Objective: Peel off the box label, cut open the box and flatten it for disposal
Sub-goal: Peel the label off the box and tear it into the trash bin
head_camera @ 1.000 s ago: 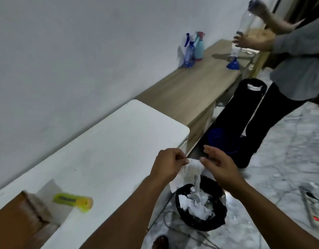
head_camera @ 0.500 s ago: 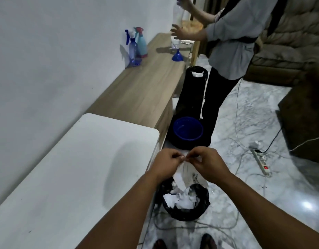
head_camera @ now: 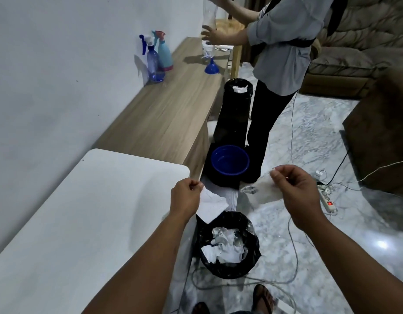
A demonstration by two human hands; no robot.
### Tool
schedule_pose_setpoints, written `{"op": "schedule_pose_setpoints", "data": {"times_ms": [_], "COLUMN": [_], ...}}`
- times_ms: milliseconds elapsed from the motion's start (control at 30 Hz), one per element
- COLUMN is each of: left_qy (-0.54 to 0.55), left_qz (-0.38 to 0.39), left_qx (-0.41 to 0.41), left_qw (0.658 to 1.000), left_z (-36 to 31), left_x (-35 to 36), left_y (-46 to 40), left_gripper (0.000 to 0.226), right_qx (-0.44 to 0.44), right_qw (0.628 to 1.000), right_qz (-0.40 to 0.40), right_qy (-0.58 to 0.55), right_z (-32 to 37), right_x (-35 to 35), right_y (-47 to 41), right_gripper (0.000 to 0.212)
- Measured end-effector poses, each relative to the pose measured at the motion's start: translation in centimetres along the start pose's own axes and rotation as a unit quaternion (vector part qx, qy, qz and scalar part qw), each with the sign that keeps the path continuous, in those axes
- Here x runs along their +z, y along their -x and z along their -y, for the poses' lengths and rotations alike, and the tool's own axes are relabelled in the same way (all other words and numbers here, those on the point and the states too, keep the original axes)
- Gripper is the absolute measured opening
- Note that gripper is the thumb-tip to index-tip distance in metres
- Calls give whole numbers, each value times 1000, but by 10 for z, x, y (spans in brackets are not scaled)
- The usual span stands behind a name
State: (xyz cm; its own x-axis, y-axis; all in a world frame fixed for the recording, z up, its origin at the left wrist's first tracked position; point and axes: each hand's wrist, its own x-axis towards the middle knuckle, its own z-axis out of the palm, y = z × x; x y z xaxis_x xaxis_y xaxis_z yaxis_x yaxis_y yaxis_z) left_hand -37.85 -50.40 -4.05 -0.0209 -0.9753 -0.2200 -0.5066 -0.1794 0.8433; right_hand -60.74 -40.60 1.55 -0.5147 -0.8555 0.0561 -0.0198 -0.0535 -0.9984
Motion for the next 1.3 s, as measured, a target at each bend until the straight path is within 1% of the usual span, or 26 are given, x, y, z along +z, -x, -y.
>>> {"op": "schedule_pose_setpoints", "data": {"times_ms": [67,167,267,333,433,500,567,600,700,733,767,867,900,967,1067,1167,1233,1300], "left_qy": [22,109,239,279,245,212,190,182,148,139,135,134,134,147,167,207,219,214], "left_qz": [7,62,133,162,170,158,149,148,144,144,147,159,161,165,161,178,186,183], "left_qx": [9,-12,-66,-69,-26,-10,-4,0,22,30,37,55,56,45,11,-44,-54,-42], "left_qw": [1000,992,960,944,954,964,970,972,978,979,979,977,976,974,973,961,956,959], "left_z": [-6,-21,-40,-47,-49,-48,-49,-50,-50,-50,-51,-49,-49,-49,-47,-42,-39,-37], "left_x": [4,14,22,24,23,22,22,23,23,21,20,16,15,16,19,24,24,23], "left_y": [0,6,16,21,22,21,21,21,19,18,18,14,14,13,13,13,13,12], "left_gripper": [8,11,21,24,26,22,18,18,17,17,17,21,26,31,18,12,13,12], "right_qx": [13,61,91,91,89,94,92,85,12,-11,-23,14,10,-15,-79,-177,-196,-186], "right_qw": [1000,997,994,994,993,992,989,985,961,954,951,946,944,941,935,907,901,902], "right_qz": [-13,18,53,63,72,74,82,88,97,108,129,198,201,186,163,146,143,154], "right_qy": [-22,-45,-24,-7,19,35,80,123,260,279,278,256,262,281,305,354,361,358], "right_z": [3,1,-8,-14,-22,-25,-28,-29,-30,-30,-28,-19,-18,-19,-21,-24,-26,-27], "right_x": [-4,8,25,32,35,35,36,36,37,37,37,40,41,43,46,46,45,44], "right_y": [-7,-12,-12,-12,-16,-17,-17,-18,-22,-25,-27,-28,-27,-25,-20,-17,-16,-17], "right_gripper": [15,14,8,6,6,7,12,20,59,62,56,14,10,9,8,6,5,5]}}
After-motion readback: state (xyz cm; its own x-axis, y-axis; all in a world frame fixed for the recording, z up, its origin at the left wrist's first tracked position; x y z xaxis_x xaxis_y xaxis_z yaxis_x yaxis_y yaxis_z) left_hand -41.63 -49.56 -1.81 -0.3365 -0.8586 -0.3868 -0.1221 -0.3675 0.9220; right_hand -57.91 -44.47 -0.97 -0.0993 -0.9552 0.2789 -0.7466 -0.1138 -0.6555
